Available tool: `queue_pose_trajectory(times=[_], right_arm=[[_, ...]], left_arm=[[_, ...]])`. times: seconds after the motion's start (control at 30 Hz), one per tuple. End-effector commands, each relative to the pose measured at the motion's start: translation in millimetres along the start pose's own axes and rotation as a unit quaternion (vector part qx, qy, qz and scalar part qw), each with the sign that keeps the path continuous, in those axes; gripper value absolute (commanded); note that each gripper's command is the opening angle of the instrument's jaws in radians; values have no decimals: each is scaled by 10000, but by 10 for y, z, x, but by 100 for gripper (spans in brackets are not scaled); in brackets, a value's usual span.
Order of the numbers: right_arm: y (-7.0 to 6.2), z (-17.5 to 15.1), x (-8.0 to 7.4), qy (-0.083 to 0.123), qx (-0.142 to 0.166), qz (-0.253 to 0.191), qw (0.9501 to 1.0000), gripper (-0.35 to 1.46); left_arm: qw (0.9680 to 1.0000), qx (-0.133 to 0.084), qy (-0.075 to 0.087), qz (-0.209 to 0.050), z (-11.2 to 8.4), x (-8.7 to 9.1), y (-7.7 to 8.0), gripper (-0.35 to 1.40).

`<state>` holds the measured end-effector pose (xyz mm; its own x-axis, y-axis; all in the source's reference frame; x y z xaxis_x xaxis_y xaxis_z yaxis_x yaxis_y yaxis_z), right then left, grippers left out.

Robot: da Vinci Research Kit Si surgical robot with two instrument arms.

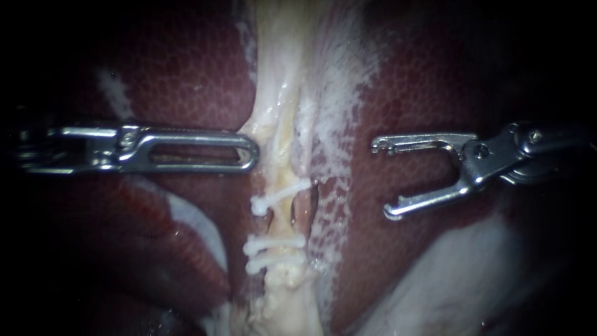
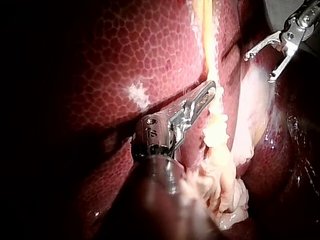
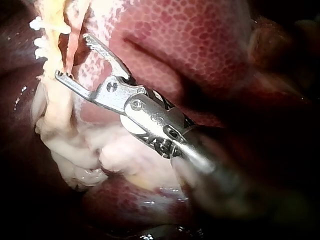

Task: Going back third clip left tube

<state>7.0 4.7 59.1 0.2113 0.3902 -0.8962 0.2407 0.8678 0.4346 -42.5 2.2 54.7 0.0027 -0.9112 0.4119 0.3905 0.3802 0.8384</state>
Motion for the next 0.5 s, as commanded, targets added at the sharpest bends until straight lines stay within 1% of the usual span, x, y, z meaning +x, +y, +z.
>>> queue_pose_trajectory(times=[0.03, 0.5], right_arm=[[0, 0, 0, -1, 1, 0, 10000, 60], [-2, 1, 1, 0, 1, 0, 10000, 60]], left_arm=[[10000, 6, 7, -9, 2, 1, 1, -35], [10000, -9, 60, -10, 17, 8, 14, -35]])
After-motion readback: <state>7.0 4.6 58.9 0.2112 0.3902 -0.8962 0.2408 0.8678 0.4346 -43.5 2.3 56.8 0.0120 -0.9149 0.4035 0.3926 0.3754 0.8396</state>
